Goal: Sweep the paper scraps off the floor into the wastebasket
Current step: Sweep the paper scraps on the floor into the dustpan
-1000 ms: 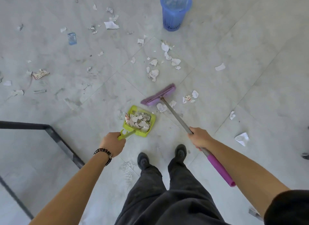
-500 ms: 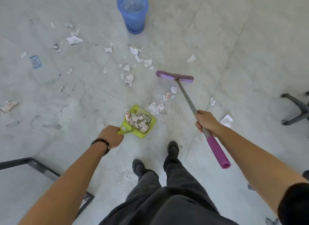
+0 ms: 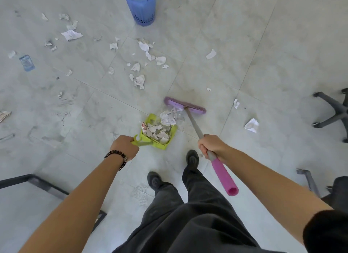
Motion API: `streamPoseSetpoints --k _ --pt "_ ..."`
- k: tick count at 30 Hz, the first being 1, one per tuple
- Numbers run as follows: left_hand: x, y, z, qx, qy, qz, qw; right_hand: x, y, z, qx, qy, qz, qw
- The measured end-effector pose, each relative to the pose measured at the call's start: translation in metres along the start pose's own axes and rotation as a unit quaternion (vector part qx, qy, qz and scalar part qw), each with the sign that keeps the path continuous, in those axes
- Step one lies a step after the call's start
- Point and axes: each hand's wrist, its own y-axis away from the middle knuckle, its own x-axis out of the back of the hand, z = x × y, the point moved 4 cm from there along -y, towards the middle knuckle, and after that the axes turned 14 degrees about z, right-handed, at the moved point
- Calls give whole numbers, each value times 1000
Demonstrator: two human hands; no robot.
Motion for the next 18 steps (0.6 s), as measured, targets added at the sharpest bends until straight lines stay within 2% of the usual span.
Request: streamPoseSetpoints --k 3,5,8,12,18 --pt "5 -1 3 -5 -12 -5 1000 25 14 -3 -41 -25 -22 999" --pt "5 0 3 -5 -11 -6 1000 34 18 -11 -39 -38 -16 998" --pt "4 1 1 -8 -11 -2 1000 30 14 -22 -13 -37 -7 999" --pt "1 2 -5 -13 -16 9 1000 22 -11 -46 66 -28 34 997" --pt "-1 0 -4 -24 -23 19 999 41 -64 -63 81 -46 92 991"
